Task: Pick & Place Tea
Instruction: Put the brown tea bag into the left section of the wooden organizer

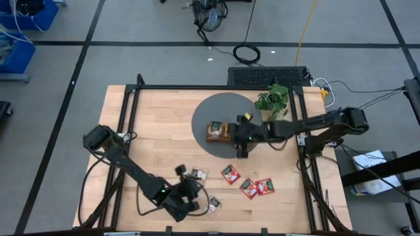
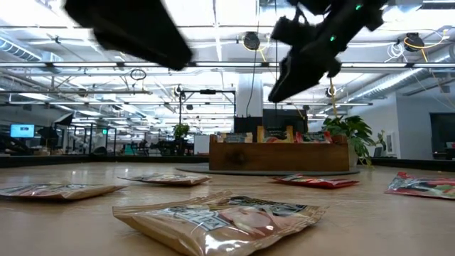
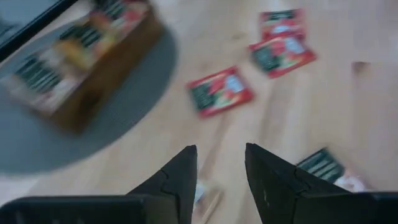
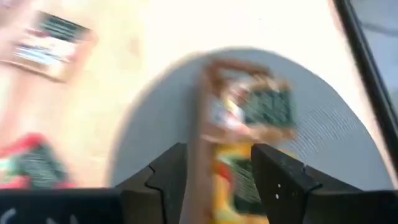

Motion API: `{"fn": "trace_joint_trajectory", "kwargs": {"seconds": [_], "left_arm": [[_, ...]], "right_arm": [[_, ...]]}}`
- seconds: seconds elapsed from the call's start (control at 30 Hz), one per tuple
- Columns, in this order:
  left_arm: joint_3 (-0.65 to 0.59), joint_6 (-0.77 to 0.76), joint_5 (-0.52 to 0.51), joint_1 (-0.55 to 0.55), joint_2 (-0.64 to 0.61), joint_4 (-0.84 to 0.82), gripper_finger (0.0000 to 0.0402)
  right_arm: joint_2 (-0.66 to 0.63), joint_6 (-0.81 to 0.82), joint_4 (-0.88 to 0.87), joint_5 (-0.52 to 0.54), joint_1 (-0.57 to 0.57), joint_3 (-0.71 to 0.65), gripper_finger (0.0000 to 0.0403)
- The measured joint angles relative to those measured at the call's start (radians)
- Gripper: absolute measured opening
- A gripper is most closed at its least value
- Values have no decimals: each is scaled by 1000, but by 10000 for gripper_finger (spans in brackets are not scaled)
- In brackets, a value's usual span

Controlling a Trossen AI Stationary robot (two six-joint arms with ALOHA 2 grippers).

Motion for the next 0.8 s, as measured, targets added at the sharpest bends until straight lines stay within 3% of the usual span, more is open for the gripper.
{"fn": "trace_joint_trajectory", "kwargs": {"seconds": [0.1,0.23,0.4,0.57,0.8], "left_arm": [[0,-214,-41,-27,-26,-172,140],[0,-473,-92,-58,-17,-324,140],[-1,-544,-61,-58,9,-322,140],[-1,-581,-2,-12,10,-311,140],[-1,-591,143,59,30,-336,141]], "right_arm": [[3,-9,121,-53,99,-57,165],[61,-23,509,-107,229,-195,154],[176,-16,817,-97,325,-258,127],[337,12,850,-23,356,-191,83],[486,-53,873,-25,339,-88,5]]}}
